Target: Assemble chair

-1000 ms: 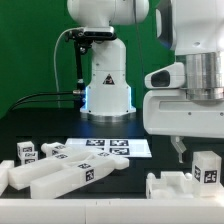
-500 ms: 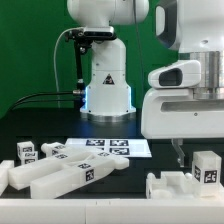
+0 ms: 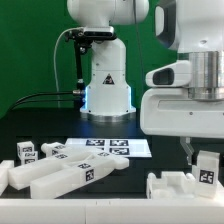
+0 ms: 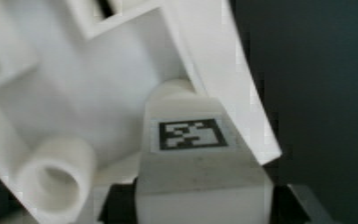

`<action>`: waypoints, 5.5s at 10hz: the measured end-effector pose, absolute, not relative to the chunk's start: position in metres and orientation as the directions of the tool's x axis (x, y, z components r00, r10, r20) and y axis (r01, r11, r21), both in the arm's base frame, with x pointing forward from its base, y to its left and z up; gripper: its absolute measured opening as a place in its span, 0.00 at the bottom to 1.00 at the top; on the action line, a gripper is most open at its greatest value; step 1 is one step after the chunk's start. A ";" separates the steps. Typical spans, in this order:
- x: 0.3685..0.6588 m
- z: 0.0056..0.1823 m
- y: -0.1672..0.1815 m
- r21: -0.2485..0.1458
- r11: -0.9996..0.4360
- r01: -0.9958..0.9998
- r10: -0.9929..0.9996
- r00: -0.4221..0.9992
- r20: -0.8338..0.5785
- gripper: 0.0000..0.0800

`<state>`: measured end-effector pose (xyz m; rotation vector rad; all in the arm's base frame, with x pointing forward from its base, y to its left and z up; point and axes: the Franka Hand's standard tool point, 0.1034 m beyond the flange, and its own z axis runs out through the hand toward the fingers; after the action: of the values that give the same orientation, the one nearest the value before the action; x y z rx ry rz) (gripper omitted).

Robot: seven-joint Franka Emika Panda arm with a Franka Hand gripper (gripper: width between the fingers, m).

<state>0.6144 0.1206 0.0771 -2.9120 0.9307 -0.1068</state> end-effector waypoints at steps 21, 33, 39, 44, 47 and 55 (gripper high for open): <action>0.615 0.073 0.115 -0.093 -0.978 -0.189 -0.195 0.979 0.055 0.45; 0.612 0.072 0.116 -0.066 -0.010 -0.998 -0.995 0.016 -0.096 0.64; 0.608 0.071 0.128 -0.099 -0.668 -0.738 -0.738 0.673 -0.035 0.81; 0.618 0.069 0.122 -0.090 -0.947 -0.309 -0.317 0.944 0.088 0.76; 0.618 0.068 0.117 -0.095 -0.903 -0.419 -0.426 0.901 0.078 0.36; 0.613 0.067 0.118 -0.089 0.105 -0.991 -0.988 -0.094 -0.120 0.36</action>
Offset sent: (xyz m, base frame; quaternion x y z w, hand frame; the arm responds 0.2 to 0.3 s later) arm 0.0113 0.0049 0.0105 0.0385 -0.0254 0.3500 0.9356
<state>0.6132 0.1176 0.0672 -2.0080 2.2192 0.0221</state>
